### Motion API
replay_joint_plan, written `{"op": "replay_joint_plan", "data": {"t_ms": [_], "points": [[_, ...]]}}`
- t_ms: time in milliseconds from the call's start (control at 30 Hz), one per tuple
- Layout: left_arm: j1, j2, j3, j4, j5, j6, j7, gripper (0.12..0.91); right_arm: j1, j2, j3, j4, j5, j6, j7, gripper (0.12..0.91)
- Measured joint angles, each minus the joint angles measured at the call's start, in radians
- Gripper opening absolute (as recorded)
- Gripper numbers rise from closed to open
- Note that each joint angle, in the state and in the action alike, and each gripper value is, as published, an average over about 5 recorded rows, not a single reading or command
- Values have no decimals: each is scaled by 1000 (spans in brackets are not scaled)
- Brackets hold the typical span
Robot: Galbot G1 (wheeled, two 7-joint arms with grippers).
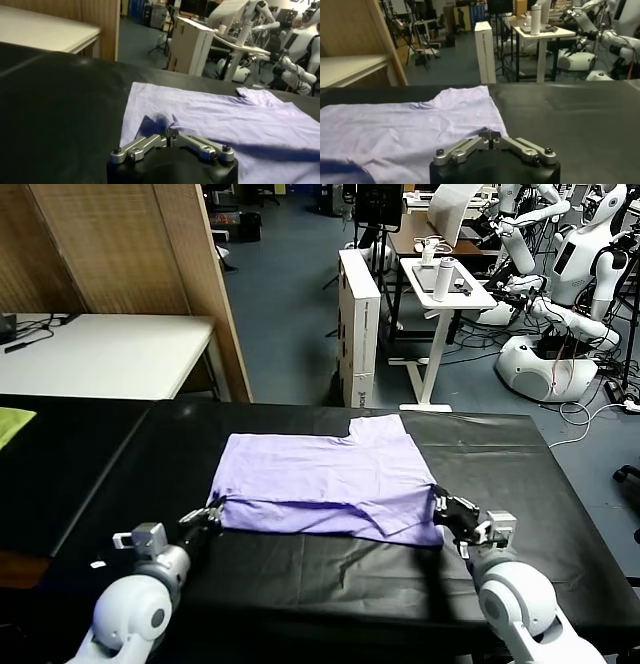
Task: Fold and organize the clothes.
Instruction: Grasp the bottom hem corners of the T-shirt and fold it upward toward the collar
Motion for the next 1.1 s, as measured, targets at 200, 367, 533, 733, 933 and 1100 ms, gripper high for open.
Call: {"op": "replay_joint_plan", "data": {"t_ms": [200,367,533,733,933,1100], "points": [[-31,21,11,27,-1,-1,4,149,14,11,-9,-18,-8,5,-2,138],[-42,33,12,45,-2,-4,7,149,23,20,-17,-33,-10,5,-5,203],[-57,42,12,64,-4,-9,8,150,14,26,-13,-28,-14,2,-20,501],[-64,45,13,81,25,-11,16,339,-20,11,7,6,-29,1,-54,853],[-72,39,16,96,44,-19,21,716,-89,-17,36,59,-44,1,-75,906],[-62,35,12,87,46,-21,16,890,-178,-43,65,112,-56,0,-81,907]]}}
